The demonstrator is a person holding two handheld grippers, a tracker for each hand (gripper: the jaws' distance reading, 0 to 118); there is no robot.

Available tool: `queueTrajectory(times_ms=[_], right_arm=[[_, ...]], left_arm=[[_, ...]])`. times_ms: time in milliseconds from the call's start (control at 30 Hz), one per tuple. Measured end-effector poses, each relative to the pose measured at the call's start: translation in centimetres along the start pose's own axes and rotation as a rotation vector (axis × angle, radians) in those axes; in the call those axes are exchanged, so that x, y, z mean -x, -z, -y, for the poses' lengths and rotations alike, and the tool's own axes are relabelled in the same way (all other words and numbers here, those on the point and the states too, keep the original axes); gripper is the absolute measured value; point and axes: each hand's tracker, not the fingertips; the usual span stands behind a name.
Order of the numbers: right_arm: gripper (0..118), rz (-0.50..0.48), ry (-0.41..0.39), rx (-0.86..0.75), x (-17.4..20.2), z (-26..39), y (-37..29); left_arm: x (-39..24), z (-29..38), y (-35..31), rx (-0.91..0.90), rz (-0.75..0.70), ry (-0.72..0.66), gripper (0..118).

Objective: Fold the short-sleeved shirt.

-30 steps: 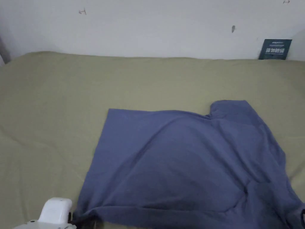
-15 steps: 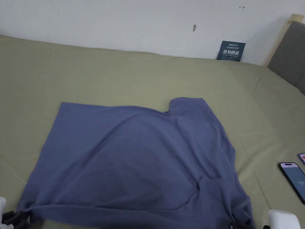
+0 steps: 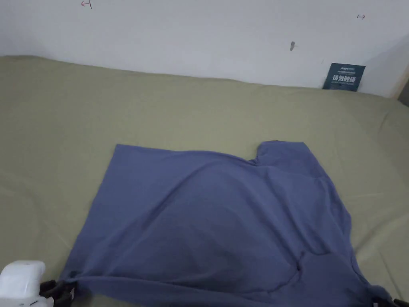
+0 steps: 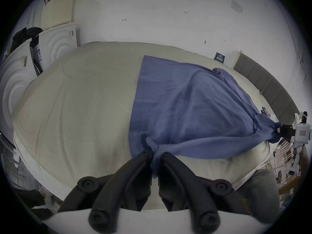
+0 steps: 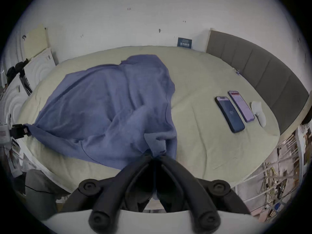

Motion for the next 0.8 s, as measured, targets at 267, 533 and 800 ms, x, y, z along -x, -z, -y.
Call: queueTrajectory(times_ms=[267,533,800], right_arm=[[1,-0.02,-0.104,-0.085,0.4,-6.7,-0.1],[1,-0.018,-0.217,-0.021,0.7,-15.1,6.2],[1,0.012,-0.197,0.082,2.2,-16.8,14.9]], left_arm=[[0.3,-6.3,-0.8,-0.038,0.037,-0.018,8],[0.0,-15.2,4.4,0.071,0.022,0.08,8],[0.1,-17.7,11.8,0.222,-0.022,0.113,12]])
